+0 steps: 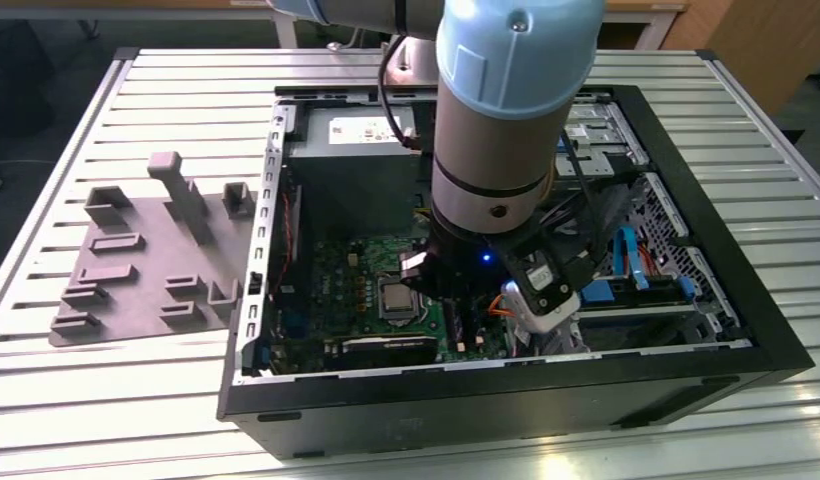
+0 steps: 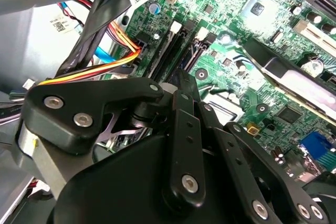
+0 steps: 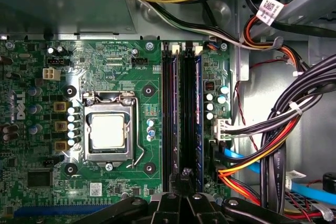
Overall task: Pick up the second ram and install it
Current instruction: 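Press down the second ram until it locks into place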
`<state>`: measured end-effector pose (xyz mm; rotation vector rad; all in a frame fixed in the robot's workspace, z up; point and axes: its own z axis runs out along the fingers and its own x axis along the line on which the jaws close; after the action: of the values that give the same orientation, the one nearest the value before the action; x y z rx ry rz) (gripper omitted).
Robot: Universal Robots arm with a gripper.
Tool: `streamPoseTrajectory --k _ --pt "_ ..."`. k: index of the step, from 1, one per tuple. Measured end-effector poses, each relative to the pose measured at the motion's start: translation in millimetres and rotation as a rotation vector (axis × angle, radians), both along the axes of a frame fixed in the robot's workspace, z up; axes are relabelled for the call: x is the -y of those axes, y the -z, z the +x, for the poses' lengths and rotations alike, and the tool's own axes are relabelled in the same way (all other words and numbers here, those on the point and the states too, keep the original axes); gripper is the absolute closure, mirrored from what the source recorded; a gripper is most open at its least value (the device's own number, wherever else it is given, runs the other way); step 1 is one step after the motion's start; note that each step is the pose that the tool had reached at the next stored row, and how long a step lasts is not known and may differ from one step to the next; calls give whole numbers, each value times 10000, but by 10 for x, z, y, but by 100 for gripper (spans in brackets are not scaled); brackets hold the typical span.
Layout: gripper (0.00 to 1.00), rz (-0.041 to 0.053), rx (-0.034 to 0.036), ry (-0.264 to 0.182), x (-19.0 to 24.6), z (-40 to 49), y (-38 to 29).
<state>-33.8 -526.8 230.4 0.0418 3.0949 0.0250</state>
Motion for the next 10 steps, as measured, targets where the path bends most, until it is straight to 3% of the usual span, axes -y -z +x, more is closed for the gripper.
streamPoseTrajectory --k 10 --pt "89 1 0 0 1 0 50"
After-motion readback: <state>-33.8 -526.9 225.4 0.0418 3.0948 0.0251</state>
